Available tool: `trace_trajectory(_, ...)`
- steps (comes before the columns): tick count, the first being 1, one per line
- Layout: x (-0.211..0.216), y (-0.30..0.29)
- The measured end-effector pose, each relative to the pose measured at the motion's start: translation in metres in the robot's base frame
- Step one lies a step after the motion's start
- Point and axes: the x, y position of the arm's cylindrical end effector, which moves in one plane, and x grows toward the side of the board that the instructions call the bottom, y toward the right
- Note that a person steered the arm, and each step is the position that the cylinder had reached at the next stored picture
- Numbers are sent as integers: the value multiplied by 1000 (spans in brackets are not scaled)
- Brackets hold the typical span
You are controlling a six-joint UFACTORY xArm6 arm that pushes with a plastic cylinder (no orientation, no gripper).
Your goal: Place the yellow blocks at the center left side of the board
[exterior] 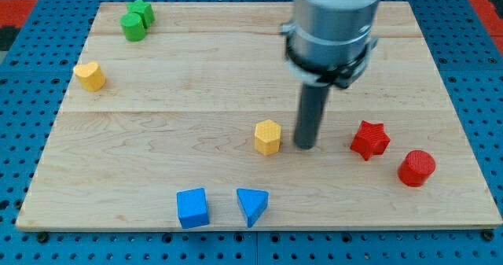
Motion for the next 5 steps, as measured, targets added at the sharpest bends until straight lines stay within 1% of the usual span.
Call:
trace_trajectory(1, -31, -95)
trace_trajectory(2, -75, -204)
trace_trajectory(3, -85, -260)
trace_trajectory(4, -54, -237)
trace_trajectory(5, -42, -201)
